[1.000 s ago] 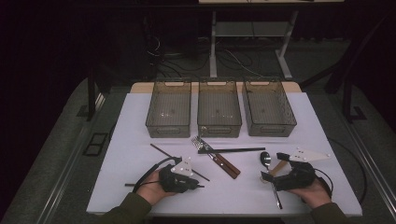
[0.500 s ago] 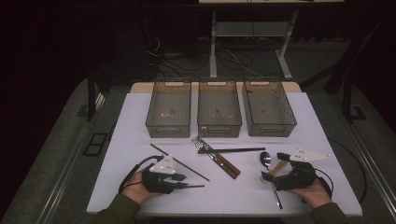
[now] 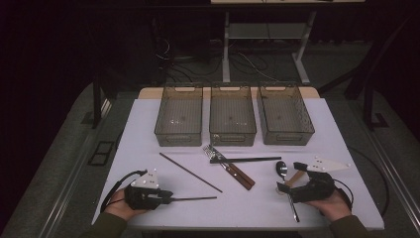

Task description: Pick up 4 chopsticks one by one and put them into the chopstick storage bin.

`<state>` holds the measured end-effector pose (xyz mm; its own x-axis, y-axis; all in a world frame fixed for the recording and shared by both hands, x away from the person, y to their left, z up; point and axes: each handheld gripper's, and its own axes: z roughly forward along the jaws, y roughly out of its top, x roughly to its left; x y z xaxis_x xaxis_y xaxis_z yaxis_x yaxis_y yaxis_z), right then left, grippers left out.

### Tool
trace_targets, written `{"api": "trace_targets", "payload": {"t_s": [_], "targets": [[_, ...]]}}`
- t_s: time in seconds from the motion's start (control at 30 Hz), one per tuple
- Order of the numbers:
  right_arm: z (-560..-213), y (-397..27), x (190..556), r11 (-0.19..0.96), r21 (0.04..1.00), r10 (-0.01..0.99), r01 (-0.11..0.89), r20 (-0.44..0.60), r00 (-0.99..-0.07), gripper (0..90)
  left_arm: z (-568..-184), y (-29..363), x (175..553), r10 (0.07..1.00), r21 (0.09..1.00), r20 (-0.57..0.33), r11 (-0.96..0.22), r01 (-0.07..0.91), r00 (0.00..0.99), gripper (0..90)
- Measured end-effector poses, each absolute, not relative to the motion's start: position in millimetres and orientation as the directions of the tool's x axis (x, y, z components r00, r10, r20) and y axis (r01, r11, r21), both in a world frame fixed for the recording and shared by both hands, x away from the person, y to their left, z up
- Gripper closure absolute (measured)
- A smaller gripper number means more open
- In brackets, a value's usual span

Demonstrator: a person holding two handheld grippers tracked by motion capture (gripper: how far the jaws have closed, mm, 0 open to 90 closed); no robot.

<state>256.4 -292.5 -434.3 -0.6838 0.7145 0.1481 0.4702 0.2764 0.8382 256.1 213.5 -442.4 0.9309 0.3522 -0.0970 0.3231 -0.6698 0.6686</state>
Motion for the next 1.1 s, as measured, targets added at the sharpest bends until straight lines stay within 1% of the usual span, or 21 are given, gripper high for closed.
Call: {"api": "trace_targets", "payload": {"t_s": [0.17,0.33,0.87,1.1], "targets": [[-434.3,-291.7,256.1,0.277,0.836,0.714,0.473,0.15,-0.684,0.4,-443.1,213.8,257.0,0.346,0.671,-0.095,-0.671,0.317,0.933,79.9],[-434.3,-291.7,256.3,0.279,0.836,0.713,0.473,0.15,-0.685,0.5,-443.7,214.7,258.2,0.332,0.675,-0.097,-0.671,0.307,0.938,81.2],[-434.3,-291.7,256.3,0.28,0.836,0.713,0.473,0.149,-0.685,0.4,-443.1,214.0,258.3,0.291,0.681,-0.11,-0.674,0.285,0.95,83.7],[-434.3,-291.7,256.3,0.279,0.836,0.712,0.473,0.15,-0.686,0.5,-443.0,211.7,256.3,0.255,0.681,-0.099,-0.688,0.252,0.962,84.4]]}}
